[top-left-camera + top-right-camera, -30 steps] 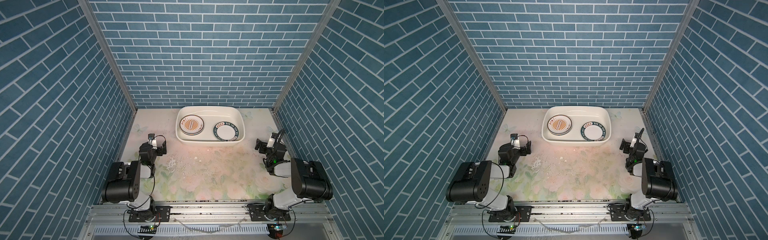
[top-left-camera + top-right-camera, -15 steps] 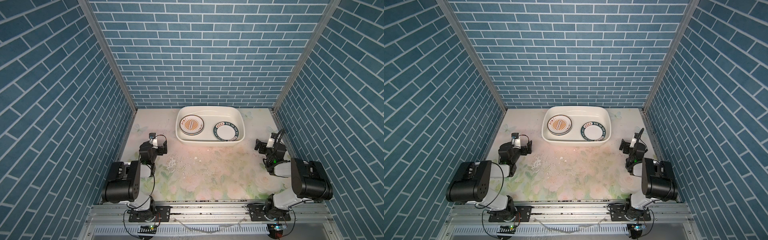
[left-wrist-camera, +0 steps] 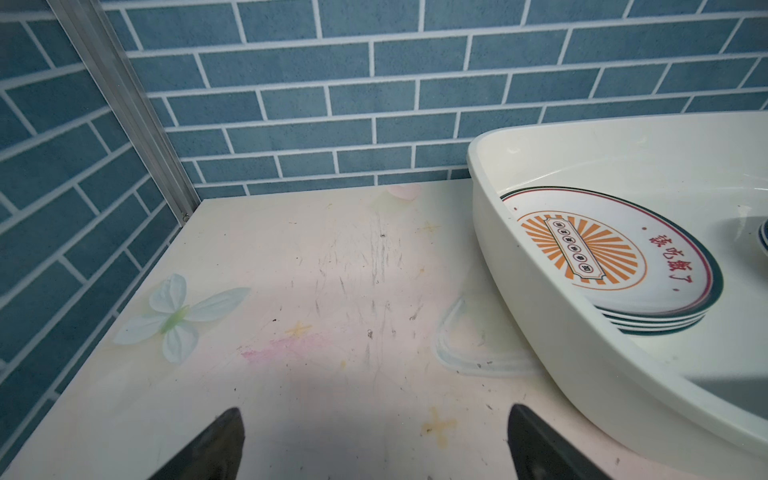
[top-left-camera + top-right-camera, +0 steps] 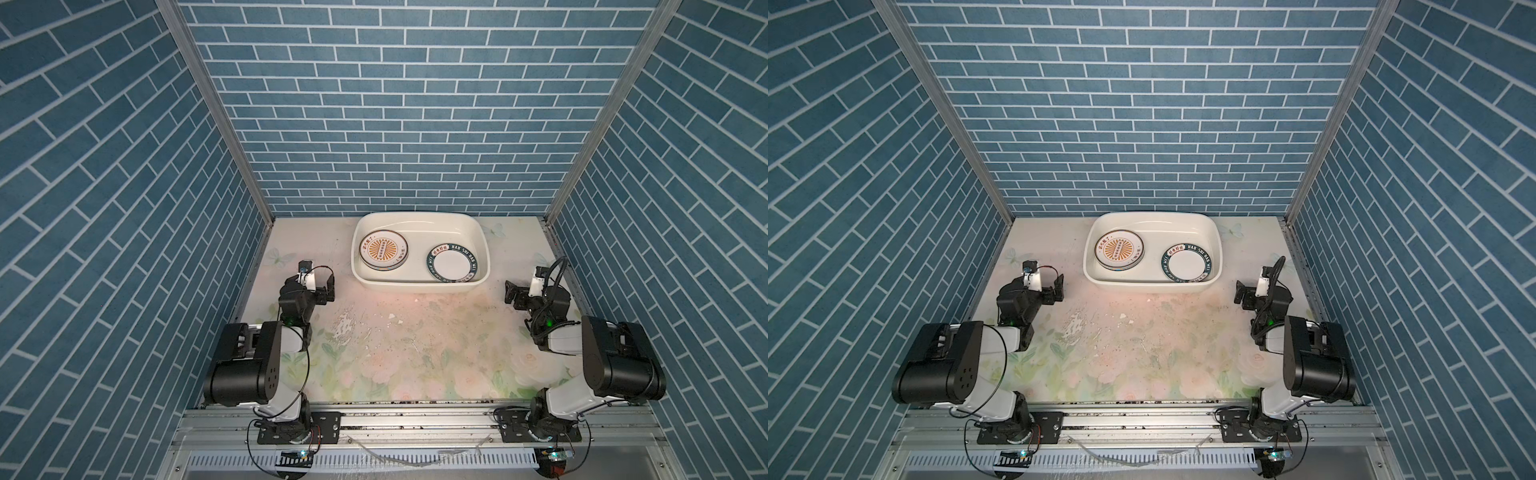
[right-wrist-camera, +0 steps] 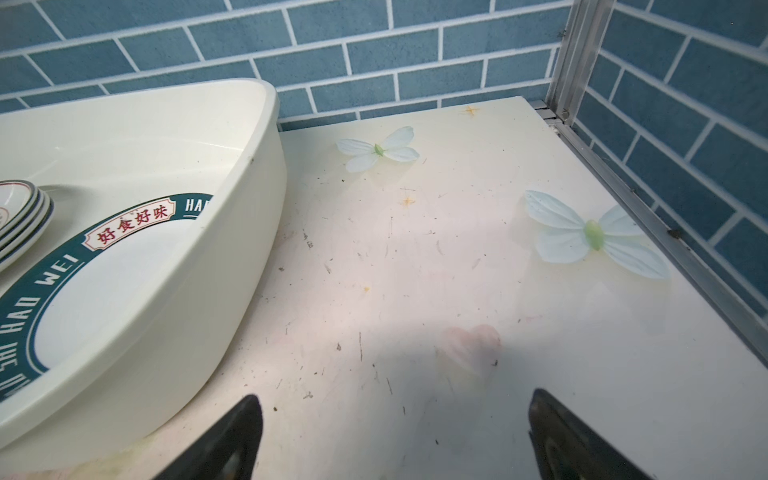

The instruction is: Place the plates into the plastic bin on the countertop

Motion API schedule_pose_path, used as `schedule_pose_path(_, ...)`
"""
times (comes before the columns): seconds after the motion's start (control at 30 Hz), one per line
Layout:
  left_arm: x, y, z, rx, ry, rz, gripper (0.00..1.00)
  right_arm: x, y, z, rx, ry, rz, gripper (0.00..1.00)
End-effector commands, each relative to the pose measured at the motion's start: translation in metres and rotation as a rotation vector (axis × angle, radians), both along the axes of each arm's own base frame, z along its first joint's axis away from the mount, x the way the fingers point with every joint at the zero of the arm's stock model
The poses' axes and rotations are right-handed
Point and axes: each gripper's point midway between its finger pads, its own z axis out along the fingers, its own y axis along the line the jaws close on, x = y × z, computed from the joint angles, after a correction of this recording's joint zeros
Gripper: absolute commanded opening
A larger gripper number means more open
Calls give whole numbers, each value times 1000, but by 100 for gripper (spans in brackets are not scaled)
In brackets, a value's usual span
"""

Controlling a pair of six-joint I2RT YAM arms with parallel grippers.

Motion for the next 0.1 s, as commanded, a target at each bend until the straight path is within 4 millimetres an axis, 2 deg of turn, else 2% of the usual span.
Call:
schedule_pose_path(0.0, -6, 2, -14, -4, 58, 22, 100, 5, 5, 6, -46, -16, 47, 99)
schedule_pose_path(0.07, -5, 3, -14, -4, 59, 22, 100, 1, 3, 7, -46, -38, 30, 99)
